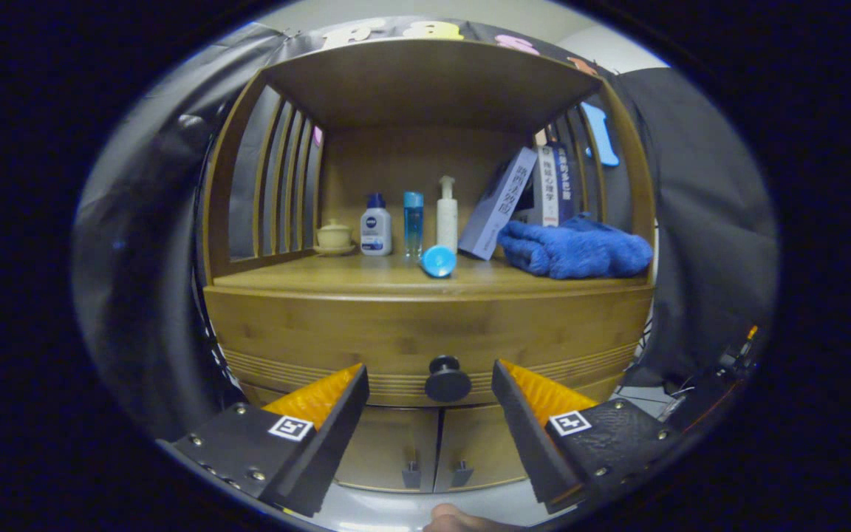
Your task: Pull open the drawer, take out the items inside it, and place them on the countertop above the cabinet.
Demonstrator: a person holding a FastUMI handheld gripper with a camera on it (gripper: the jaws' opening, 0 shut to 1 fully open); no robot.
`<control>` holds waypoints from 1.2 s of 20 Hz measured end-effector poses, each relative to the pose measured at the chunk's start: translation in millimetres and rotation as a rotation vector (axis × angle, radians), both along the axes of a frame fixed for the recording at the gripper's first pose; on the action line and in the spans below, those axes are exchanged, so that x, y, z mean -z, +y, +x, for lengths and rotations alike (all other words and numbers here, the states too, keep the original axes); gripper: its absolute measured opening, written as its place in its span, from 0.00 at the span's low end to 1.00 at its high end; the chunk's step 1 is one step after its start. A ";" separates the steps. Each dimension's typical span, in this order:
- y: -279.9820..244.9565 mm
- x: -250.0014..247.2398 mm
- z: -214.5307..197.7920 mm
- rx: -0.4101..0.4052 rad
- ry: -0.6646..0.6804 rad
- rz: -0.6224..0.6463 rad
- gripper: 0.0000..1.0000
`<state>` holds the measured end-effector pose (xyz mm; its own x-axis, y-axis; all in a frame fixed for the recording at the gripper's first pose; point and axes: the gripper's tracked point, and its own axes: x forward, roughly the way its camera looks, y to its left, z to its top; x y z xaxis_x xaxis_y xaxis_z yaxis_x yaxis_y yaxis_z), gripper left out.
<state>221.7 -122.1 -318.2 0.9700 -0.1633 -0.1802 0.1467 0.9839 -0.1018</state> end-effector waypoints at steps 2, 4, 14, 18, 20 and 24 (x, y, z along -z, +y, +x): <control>3.4 -30.9 -22.4 -0.020 0.000 -0.033 1.00; 3.3 -67.2 -50.7 -0.011 -0.045 -0.023 1.00; 29.7 -205.6 -167.4 -0.097 -0.117 0.045 0.99; 36.5 -256.9 -200.3 -0.115 -0.220 0.104 0.99; 34.1 -264.8 -205.9 -0.103 -0.215 0.113 0.99; 32.3 -263.2 -208.8 -0.105 -0.220 0.138 0.99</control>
<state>12.9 -89.8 -55.0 0.9986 -0.0486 0.0231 0.0472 0.9972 0.0574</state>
